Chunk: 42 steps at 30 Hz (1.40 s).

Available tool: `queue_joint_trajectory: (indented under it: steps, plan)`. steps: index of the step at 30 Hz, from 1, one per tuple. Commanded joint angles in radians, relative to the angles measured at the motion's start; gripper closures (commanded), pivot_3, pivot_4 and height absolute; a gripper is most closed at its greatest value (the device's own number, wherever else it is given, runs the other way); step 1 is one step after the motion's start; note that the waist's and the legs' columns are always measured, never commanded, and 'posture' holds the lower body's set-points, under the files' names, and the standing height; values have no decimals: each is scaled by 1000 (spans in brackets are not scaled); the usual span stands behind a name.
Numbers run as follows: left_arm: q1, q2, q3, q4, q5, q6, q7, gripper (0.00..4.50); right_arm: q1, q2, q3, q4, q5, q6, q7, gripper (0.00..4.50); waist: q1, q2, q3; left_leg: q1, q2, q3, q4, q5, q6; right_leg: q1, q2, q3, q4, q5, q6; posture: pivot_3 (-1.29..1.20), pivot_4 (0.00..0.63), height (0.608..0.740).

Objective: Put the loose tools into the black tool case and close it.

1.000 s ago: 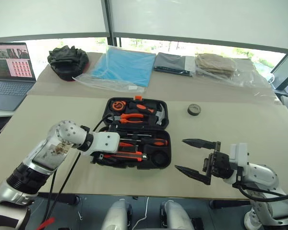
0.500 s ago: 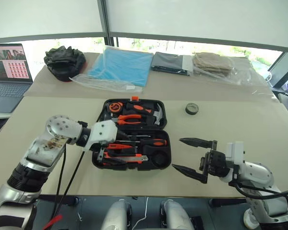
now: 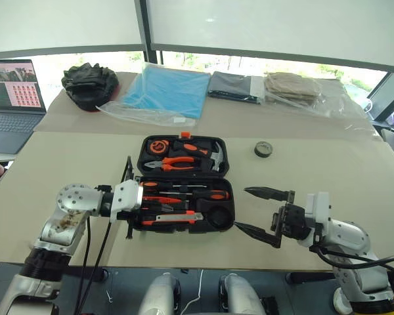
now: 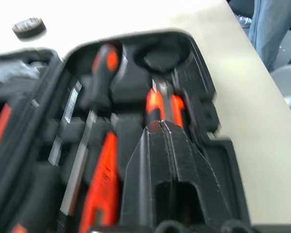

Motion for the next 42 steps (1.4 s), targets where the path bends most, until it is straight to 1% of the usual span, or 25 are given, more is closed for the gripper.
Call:
queue_joint_trajectory:
  steps: [1,2,7,9,10,12,14,17,18,20,21,22,23,25,27,28,29,30,31,33,34,36,38,40,42]
  plan:
    - [11,-3,-13,21,38,-24,33,4445,-6,1,-3,-20,8,-12,7,0,0,0,0,0,0,0,0,0,0,0,0,0,0,0,0,0,150,740]
    - [14,-6,-22,36,55,-36,45,4445,-7,0,-3,-21,8,-10,8,0,-1,0,0,0,0,0,0,0,0,0,0,0,0,0,0,0,150,740]
    - [15,-8,-46,70,101,14,102,4445,-12,-1,-3,-22,10,-1,12,0,2,1,-1,2,0,0,0,0,0,2,0,0,0,0,0,0,150,740]
    - [15,-21,-44,78,94,43,129,4445,-10,-1,-3,-25,11,1,12,0,5,2,-1,3,0,0,0,0,0,3,0,0,0,0,2,0,150,740]
    - [20,-23,-50,76,85,88,135,4445,-7,-1,-2,-27,11,2,11,0,6,2,-1,3,0,0,0,1,1,3,-1,0,0,-1,5,0,150,740]
    - [33,-14,-73,69,82,142,121,4445,-4,1,-1,-31,10,3,8,0,5,2,-2,3,0,1,0,2,1,2,-1,1,0,0,6,0,150,740]
    - [50,-6,-94,61,87,157,104,4445,-3,2,1,-34,10,5,4,0,2,4,-3,5,0,1,0,2,1,3,0,2,0,0,7,0,150,740]
    - [56,-10,-102,72,105,134,114,4445,-3,2,-1,-35,7,5,-2,0,1,7,-6,6,0,3,-1,2,1,3,0,4,0,0,7,0,150,740]
    - [55,-19,-90,77,94,116,120,4445,-2,2,-5,-36,5,4,-7,0,1,8,-6,6,0,3,-1,2,1,3,0,4,0,0,6,0,150,740]
    - [42,-60,-25,63,10,99,136,4445,8,-5,-30,-38,7,7,-22,0,1,8,-7,6,0,4,-1,2,1,2,0,5,0,0,6,0,150,740]
    - [31,-75,13,45,-31,55,131,4206,19,-13,-51,-45,16,18,-33,0,2,8,-7,6,0,4,-1,2,1,2,0,5,0,0,6,0,150,740]
    - [24,-75,40,14,-64,71,133,3935,37,-23,-73,-52,34,33,-39,0,4,8,-7,6,0,5,-1,2,1,2,-1,6,0,0,6,0,150,740]
    - [17,-73,61,-10,-82,78,136,3819,60,-37,-95,-62,61,63,-43,0,6,7,-6,4,0,5,-1,2,1,0,-1,6,0,0,6,0,150,740]
    - [2,-56,116,-62,-137,135,157,3105,125,-51,-157,-64,71,66,-55,0,6,4,-4,1,1,5,-1,2,1,-2,-1,6,0,4,1,0,150,740]
    - [3,-35,163,-84,-172,163,166,2354,184,-50,-211,-55,60,50,-69,0,5,4,-4,1,0,5,-1,2,2,-2,-1,6,-1,4,1,0,150,740]
    - [8,-22,190,-79,-181,162,165,2073,215,-44,-242,-43,47,35,-81,0,5,3,-4,1,1,5,-1,2,2,-1,-1,6,-1,4,1,0,150,740]
    - [16,-11,214,-71,-188,161,164,1677,241,-35,-270,-31,34,20,-95,0,5,4,-4,1,0,5,-1,2,2,-1,-1,6,-1,4,2,0,150,740]
    - [30,1,244,-59,-220,170,141,1389,260,-16,-303,-8,17,-5,-123,0,3,4,-4,2,0,6,-1,1,2,-1,-1,6,-2,4,2,0,150,740]
    - [39,4,275,-51,-260,185,126,932,272,-2,-332,12,9,-16,-148,0,-1,4,-4,2,0,6,-2,1,2,-1,-1,7,-2,4,2,0,150,740]
    - [55,18,325,-53,-335,276,134,244,271,14,-382,69,-27,-24,-218,0,-5,4,-4,2,1,8,-2,1,2,-1,0,8,-2,2,5,0,150,740]
    - [46,6,349,-47,-359,299,163,8,261,11,-396,92,-41,-4,-251,0,-6,3,-4,3,1,9,-2,1,2,-2,0,9,-2,1,8,0,150,740]
    - [35,-8,373,-40,-373,313,190,8,238,5,-401,113,-55,8,-275,0,-5,3,-4,3,2,9,-2,1,2,-2,0,10,-2,1,8,0,150,740]
    - [39,-14,374,-24,-359,294,184,8,167,-15,-376,118,-58,13,-272,0,-6,3,-4,3,2,10,-2,1,2,-1,0,10,-2,1,8,0,150,740]
    - [41,-34,376,-14,-361,292,195,8,32,-61,-321,122,-92,102,-314,0,-14,3,-4,5,2,12,-2,1,2,-2,1,13,-2,1,7,0,150,740]
    - [41,-40,365,-19,-347,283,192,8,-110,-111,-257,143,-127,238,-357,0,-25,3,-3,6,2,14,-2,1,2,-2,1,15,-2,2,6,0,150,740]
